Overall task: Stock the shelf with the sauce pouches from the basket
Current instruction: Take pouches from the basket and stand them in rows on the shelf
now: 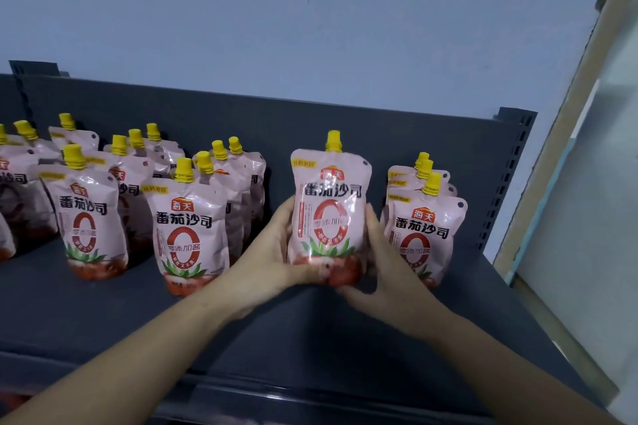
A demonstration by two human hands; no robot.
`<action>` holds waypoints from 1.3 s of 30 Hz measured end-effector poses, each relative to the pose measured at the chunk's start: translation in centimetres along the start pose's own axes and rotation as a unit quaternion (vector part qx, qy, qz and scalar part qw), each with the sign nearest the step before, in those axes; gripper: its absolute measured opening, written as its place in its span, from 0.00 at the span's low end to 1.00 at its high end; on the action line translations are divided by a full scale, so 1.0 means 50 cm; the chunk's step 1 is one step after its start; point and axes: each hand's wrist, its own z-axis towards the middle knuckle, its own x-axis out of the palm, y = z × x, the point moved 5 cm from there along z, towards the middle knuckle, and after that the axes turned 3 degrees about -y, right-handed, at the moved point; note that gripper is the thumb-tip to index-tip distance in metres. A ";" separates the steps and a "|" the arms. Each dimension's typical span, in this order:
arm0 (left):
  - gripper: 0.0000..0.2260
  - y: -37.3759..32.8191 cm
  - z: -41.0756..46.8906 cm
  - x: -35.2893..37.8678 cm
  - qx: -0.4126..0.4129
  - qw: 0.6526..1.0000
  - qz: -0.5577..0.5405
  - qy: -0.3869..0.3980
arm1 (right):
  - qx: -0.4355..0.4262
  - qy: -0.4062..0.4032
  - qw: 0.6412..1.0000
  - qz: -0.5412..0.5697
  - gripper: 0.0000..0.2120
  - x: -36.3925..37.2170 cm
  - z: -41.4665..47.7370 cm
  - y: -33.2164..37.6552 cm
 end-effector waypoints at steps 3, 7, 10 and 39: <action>0.43 0.040 0.007 -0.009 -0.010 0.999 0.040 0.021 | 0.065 0.021 0.998 -0.005 0.50 0.003 0.002 -0.030; 0.51 0.078 0.022 -0.009 -0.017 0.993 0.099 0.063 | 0.137 0.009 0.990 -0.027 0.49 0.000 0.020 -0.070; 0.52 0.091 0.038 -0.017 -0.011 0.984 0.170 0.049 | 0.155 -0.032 0.986 -0.057 0.48 0.001 0.035 -0.080; 0.47 0.116 0.042 -0.024 -0.077 0.967 0.226 -0.086 | 0.235 -0.124 0.962 -0.067 0.17 0.017 0.048 -0.093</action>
